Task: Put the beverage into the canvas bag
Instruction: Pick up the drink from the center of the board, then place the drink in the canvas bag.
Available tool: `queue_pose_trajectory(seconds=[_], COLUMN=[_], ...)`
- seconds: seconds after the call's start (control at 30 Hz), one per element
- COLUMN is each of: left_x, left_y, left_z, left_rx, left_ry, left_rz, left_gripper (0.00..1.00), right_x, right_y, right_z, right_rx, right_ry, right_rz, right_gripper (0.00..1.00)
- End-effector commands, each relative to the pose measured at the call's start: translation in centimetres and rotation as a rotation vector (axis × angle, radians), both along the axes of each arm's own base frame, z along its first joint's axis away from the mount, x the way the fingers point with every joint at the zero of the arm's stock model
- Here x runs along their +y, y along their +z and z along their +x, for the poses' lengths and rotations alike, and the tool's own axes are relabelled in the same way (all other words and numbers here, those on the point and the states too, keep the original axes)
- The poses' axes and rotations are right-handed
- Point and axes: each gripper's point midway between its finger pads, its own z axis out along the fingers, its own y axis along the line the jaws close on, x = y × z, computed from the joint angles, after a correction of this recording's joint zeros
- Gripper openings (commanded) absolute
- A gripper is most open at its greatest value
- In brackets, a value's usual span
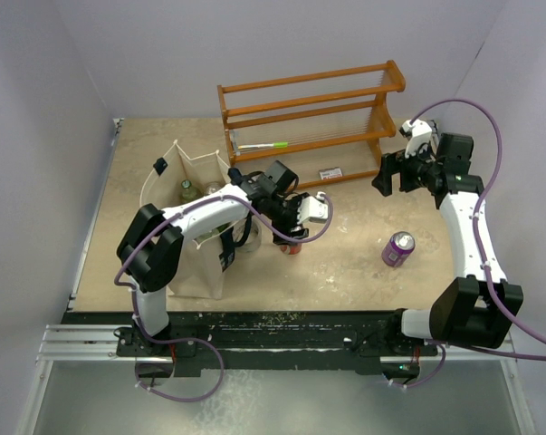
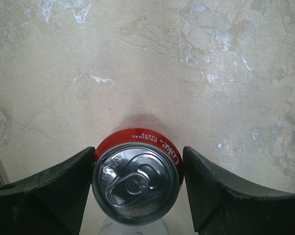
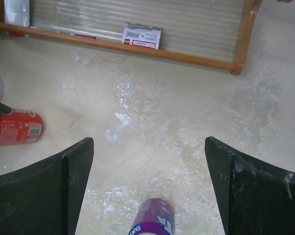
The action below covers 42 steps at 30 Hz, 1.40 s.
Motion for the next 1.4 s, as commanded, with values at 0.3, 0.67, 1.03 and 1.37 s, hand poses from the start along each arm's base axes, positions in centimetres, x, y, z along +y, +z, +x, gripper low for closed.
queue_pose_trajectory(seconds=[0.3,0.67,1.03,1.37], left_x=[-1.5,-1.4,4.2,12.1], left_y=[4.5,16.6,25.8,30.9], left_z=[0.2,-0.4,-3.1,-4.3], left_rx=[-0.046,-0.178,-0.28,-0.369], left_ry=[-0.032,-0.077,-0.002,0.179], left_rz=[-0.061,-0.203,-0.353,-0.443], left_gripper=[0.27,0.0,0.0,0.0], right_x=[0.2,0.4,0.8,2.8], right_y=[1.7,2.2,3.5,3.9], right_z=[-0.1,0.6,2.3,4.6], right_rx=[-0.06,-0.059,-0.062,-0.07], right_ry=[0.004,0.014,0.052,0.13], right_rz=[0.021,0.037,0.035,-0.038], right_gripper=[0.95,0.94,0.93,0.93])
